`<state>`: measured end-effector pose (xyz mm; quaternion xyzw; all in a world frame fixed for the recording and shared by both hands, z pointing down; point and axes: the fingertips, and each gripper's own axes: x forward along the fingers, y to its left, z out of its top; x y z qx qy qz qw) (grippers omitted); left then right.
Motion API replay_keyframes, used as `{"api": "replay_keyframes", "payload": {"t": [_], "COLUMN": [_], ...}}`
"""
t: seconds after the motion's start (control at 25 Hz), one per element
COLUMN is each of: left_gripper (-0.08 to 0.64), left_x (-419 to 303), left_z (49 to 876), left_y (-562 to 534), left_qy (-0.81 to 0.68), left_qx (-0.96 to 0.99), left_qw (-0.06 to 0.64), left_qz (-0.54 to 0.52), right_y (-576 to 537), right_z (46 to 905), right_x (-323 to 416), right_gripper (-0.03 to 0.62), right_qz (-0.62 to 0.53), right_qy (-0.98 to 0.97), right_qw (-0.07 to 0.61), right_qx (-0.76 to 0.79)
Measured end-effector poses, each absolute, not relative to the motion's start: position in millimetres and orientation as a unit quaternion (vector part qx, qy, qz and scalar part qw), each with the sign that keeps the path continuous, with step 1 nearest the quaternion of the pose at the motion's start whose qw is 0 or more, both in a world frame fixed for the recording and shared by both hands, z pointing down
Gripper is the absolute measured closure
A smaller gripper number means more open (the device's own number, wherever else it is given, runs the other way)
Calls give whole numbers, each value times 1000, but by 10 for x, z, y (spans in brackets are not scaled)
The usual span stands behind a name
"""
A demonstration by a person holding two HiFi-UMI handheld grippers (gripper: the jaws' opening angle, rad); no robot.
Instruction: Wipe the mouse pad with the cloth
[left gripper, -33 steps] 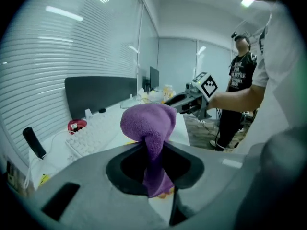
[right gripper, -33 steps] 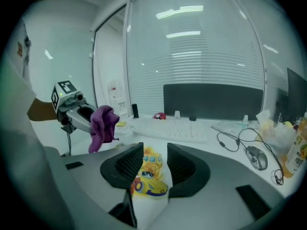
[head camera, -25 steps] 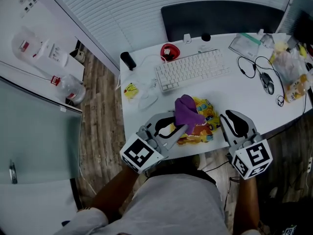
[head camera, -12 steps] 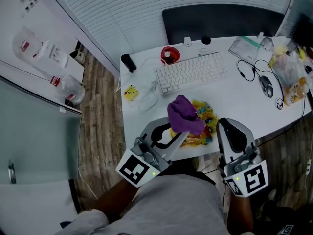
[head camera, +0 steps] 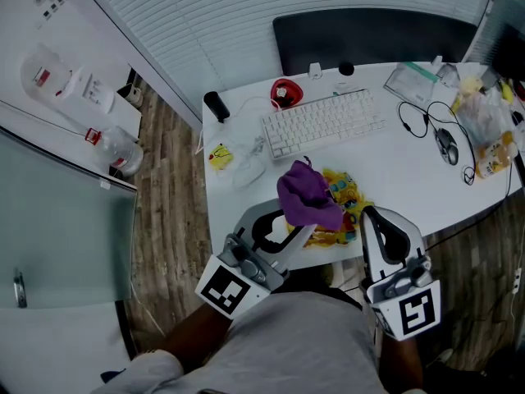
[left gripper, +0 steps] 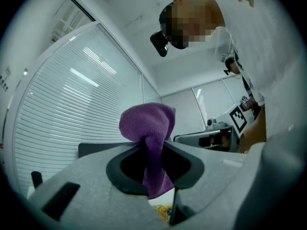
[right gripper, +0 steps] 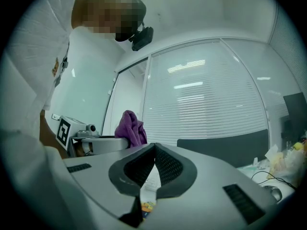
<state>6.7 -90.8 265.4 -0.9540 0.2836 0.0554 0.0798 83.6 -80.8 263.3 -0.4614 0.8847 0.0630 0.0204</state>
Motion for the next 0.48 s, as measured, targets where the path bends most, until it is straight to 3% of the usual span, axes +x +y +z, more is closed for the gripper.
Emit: {"api": "replay_keyframes", "payload": {"t": [0.48], "left_gripper": [477], "left_x": [87], "left_z": [2603], "left_y": [-905], "left_qy": [286], "left_qx": [-952], "left_qw": [85], "left_qz": [65], "right_y": [-777], "right_z": [2567], "right_x": [938], "right_gripper": [580], "right_qz": [69], "right_qy": [877], "right_qw": [29], "right_qx": [-475]}}
